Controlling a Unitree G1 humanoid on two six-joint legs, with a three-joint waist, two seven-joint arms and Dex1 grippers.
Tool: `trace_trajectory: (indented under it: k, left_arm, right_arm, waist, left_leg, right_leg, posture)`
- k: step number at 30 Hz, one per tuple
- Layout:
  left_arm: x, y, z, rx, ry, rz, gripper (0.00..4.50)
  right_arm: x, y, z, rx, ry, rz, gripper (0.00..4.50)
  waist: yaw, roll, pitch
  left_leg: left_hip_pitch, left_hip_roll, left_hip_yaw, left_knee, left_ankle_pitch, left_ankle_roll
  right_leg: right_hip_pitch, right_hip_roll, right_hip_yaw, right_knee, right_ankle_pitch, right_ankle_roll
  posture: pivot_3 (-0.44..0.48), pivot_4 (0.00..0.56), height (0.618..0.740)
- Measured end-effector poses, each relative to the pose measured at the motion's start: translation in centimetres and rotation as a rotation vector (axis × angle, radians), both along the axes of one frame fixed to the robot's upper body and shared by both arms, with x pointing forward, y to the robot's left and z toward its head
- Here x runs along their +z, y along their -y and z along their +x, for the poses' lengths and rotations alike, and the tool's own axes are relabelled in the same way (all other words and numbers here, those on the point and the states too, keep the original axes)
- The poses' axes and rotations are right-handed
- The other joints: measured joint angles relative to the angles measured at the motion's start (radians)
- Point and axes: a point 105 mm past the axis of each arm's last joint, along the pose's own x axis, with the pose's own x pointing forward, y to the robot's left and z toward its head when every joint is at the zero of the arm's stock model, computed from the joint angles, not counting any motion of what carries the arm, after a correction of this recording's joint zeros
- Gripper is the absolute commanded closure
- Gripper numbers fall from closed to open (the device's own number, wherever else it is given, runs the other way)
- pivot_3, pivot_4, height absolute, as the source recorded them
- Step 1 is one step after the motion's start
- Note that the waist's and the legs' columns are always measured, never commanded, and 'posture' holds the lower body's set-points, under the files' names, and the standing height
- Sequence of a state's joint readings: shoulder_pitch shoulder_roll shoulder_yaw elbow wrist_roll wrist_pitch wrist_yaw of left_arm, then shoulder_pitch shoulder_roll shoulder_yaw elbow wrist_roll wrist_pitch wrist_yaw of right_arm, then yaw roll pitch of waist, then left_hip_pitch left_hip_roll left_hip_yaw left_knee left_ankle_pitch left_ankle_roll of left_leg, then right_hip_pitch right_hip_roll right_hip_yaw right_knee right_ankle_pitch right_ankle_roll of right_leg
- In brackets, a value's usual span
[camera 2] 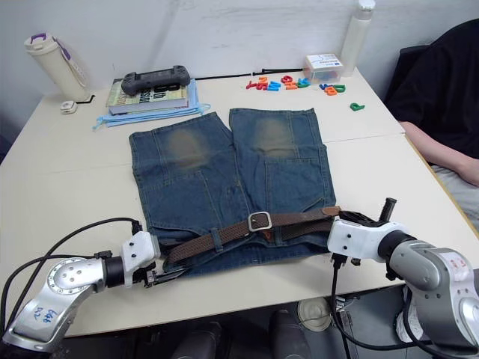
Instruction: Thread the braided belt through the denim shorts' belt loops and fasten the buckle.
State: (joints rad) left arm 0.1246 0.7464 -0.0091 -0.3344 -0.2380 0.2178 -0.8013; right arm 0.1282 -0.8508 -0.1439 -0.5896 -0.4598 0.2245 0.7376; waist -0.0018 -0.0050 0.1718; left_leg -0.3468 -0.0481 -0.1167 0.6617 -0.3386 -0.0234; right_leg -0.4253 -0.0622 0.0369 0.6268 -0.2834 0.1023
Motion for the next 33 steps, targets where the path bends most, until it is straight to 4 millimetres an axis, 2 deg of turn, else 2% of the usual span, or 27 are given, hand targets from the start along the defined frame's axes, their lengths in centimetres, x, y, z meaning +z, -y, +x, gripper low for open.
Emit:
trace_trajectory:
  k: [7,10,13,15,20,26,29,33]
  left_arm:
    - [-0.1,-0.1,0.0,0.006,-0.005,0.000,1.46]
    - [-0.2,-0.4,0.1,0.021,-0.013,-0.014,1.46]
    - [0.2,-0.7,0.5,0.058,-0.012,-0.072,1.46]
    - [0.8,-0.7,0.7,0.085,-0.005,-0.138,1.46]
    - [4.1,-0.2,0.5,0.079,0.030,-0.285,1.46]
    - [4.9,0.8,-0.6,0.038,-0.054,-0.353,1.46]
    - [5.0,0.7,-0.9,0.041,-0.060,-0.357,1.37]
    - [5.1,0.3,-1.1,0.054,-0.057,-0.373,1.37]
  right_arm:
    - [0.1,-0.4,0.4,0.006,0.011,-0.004,4.50]
    - [0.4,-1.3,0.7,0.035,0.026,0.020,4.50]
    - [0.0,-2.0,0.5,0.062,0.009,0.061,4.50]
    - [-0.3,-2.2,0.2,0.073,-0.006,0.067,4.50]
    - [-1.8,-2.8,-0.4,0.087,-0.067,0.084,4.50]
    - [-2.8,-3.1,-0.5,0.051,-0.122,0.160,4.50]
    - [-2.8,-2.8,-0.8,0.029,-0.160,0.191,3.48]
    - [-1.5,-1.8,-0.8,-0.002,-0.164,0.270,1.55]
  waist:
    - [-0.001,0.000,0.000]
    - [-0.001,0.000,0.000]
    - [0.000,0.000,0.001]
    - [0.001,-0.001,0.001]
    - [0.002,-0.004,0.003]
    - [0.000,-0.004,0.003]
    - [0.002,-0.004,0.004]
    - [0.003,-0.005,0.004]
  left_leg:
    - [0.008,0.000,0.001,-0.003,0.000,0.000]
    - [0.014,0.002,0.001,-0.009,-0.001,0.001]
    - [0.014,0.003,0.000,-0.010,0.000,0.000]
    - [0.013,0.002,-0.002,-0.009,0.000,-0.001]
    - [0.012,0.002,-0.003,-0.009,0.000,-0.001]
    - [0.012,0.002,-0.003,-0.010,0.000,-0.001]
    - [0.012,0.002,-0.003,-0.009,0.000,-0.001]
    - [0.012,0.002,-0.003,-0.009,-0.001,-0.001]
  right_leg:
    - [0.007,0.000,0.000,-0.001,-0.001,-0.001]
    - [0.016,0.001,-0.001,-0.005,-0.002,-0.003]
    - [0.013,0.001,-0.002,-0.005,-0.002,-0.003]
    - [0.011,0.001,-0.002,-0.005,-0.002,-0.002]
    - [0.011,0.000,-0.001,-0.006,-0.002,-0.002]
    - [0.011,0.001,-0.001,-0.006,-0.002,-0.003]
    - [0.011,0.001,-0.002,-0.007,-0.002,-0.003]
    - [0.012,0.001,-0.002,-0.007,-0.002,-0.003]
  posture:
    - [0.000,0.150,0.714]
    - [0.000,0.150,0.714]
    - [0.000,0.150,0.714]
    - [0.000,0.150,0.714]
    - [0.000,0.150,0.714]
    - [0.000,0.150,0.714]
    - [0.000,0.150,0.714]
    - [0.000,0.150,0.714]
